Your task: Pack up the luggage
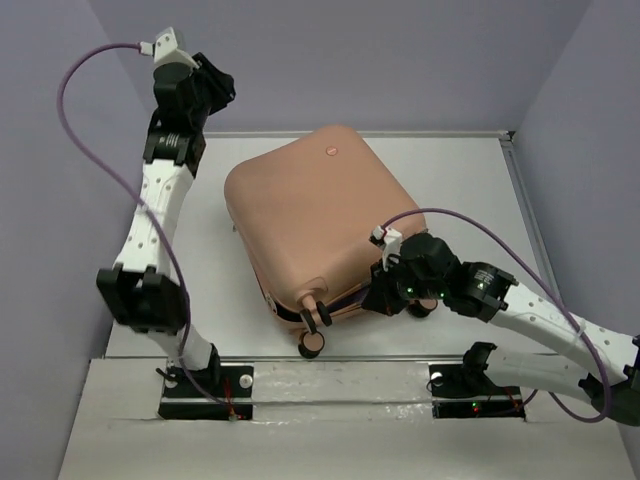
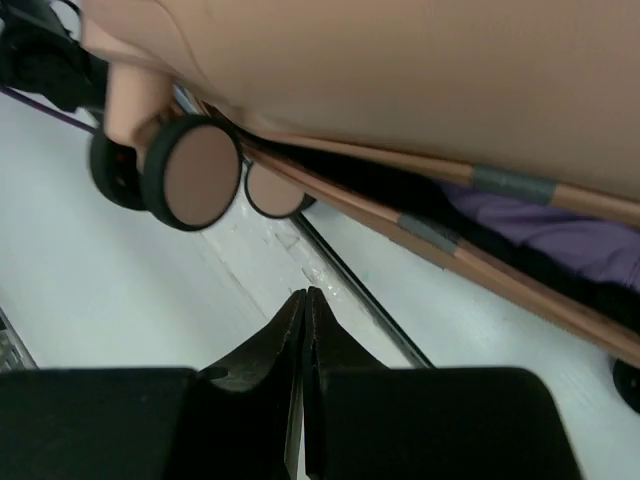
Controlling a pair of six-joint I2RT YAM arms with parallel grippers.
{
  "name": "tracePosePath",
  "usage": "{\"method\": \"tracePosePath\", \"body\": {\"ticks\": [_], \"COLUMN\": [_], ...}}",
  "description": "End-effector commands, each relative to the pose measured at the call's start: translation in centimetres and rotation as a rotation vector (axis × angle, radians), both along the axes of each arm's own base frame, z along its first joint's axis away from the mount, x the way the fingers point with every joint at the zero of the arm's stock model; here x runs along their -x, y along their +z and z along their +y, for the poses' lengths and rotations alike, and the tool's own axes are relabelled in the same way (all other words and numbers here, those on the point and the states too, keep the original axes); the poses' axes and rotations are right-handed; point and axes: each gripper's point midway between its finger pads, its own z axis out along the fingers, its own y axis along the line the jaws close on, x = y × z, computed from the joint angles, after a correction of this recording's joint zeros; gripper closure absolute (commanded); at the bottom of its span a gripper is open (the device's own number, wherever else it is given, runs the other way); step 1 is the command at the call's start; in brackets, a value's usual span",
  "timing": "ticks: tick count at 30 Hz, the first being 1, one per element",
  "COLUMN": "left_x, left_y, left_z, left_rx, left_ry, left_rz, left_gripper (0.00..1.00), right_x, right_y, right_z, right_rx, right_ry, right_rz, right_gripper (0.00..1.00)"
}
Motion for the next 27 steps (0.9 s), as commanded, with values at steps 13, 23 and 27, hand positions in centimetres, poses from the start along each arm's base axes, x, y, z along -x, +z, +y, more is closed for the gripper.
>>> {"method": "tracePosePath", "body": {"ticks": [13,23,27], "left_x": [-13.8,-12.8,-8.5], "left_y": [-18.7,-28.0,-32.2], "left_z": [-1.2,-7.5,-7.1], "left_rx": [-0.096,-0.116,-0.088], "left_ry": [-0.318,-0.502,-0.476], "left_rz": [0.403,0.544,0.646], "left_gripper": [0.26,0.29,0.31], "right_x": [-3.4,-14.0,-18.8], "right_y": [-11.3,-9.0,-7.6], "right_z": [-6.6,-11.5,-9.6], "right_rx": [0.365,0.174,0.088], "right_ry": [-0.482,-0.822,-0.774], "right_rz": [0.043,-0.109,-0.169], "right_gripper": [0.93,0.93,0.93]}}
